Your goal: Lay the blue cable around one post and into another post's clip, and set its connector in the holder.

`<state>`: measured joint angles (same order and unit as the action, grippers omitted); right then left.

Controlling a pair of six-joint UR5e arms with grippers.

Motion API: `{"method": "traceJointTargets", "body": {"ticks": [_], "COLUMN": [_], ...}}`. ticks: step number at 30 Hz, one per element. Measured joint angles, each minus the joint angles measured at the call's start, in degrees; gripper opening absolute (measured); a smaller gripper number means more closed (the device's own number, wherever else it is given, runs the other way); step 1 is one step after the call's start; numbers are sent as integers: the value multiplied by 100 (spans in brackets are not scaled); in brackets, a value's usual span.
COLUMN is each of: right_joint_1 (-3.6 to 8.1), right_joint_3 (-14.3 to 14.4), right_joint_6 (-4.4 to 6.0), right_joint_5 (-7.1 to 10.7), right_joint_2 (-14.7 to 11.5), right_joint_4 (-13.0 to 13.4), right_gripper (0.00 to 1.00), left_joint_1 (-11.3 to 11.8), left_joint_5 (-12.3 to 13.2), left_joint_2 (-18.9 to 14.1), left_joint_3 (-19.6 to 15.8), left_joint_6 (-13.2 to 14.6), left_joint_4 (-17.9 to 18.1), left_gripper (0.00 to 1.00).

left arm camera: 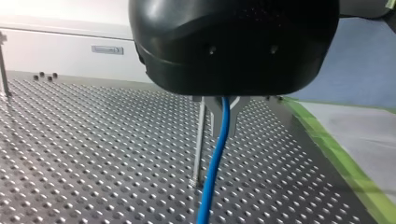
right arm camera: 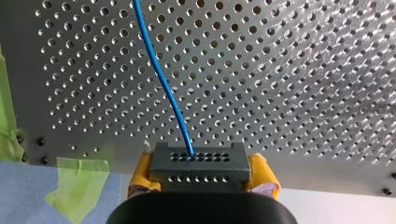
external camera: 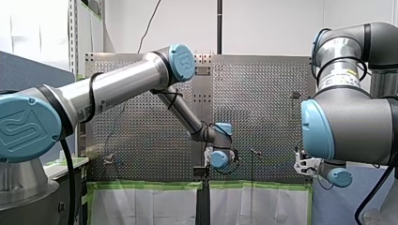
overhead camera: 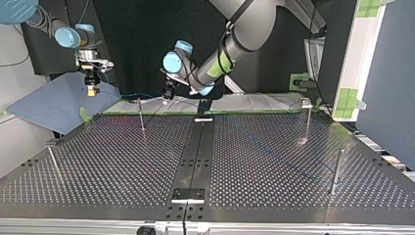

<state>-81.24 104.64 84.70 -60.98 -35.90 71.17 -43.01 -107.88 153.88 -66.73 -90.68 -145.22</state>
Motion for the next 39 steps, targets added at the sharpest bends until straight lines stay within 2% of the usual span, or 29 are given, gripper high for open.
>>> {"method": "traceJointTargets", "body": {"ticks": [7,18,24,31,39], "right_joint_1": [14,139,210,246,251], "right_joint_3": [2,36,122,129,127], "right_joint_6": [10,139,253,314,407], "right_joint_5": [71,231,298,356,336], "right_joint_2": [-162,-266,-393,-415,-415], "right_joint_4": [-56,-60,-4,41,99], "right_gripper": [24,24,24,24,24], "left_joint_1": [-22,47,65,90,116], "left_joint_5": [0,0,0,0,0], "left_joint_2": [-29,-31,-30,-30,-24], "left_joint_3": [-3,-13,-86,-107,-109], "left_joint_6": [2,7,30,37,65], "left_joint_4": [-19,-98,-115,-108,-94], "left_gripper": [1,1,1,1,1]}}
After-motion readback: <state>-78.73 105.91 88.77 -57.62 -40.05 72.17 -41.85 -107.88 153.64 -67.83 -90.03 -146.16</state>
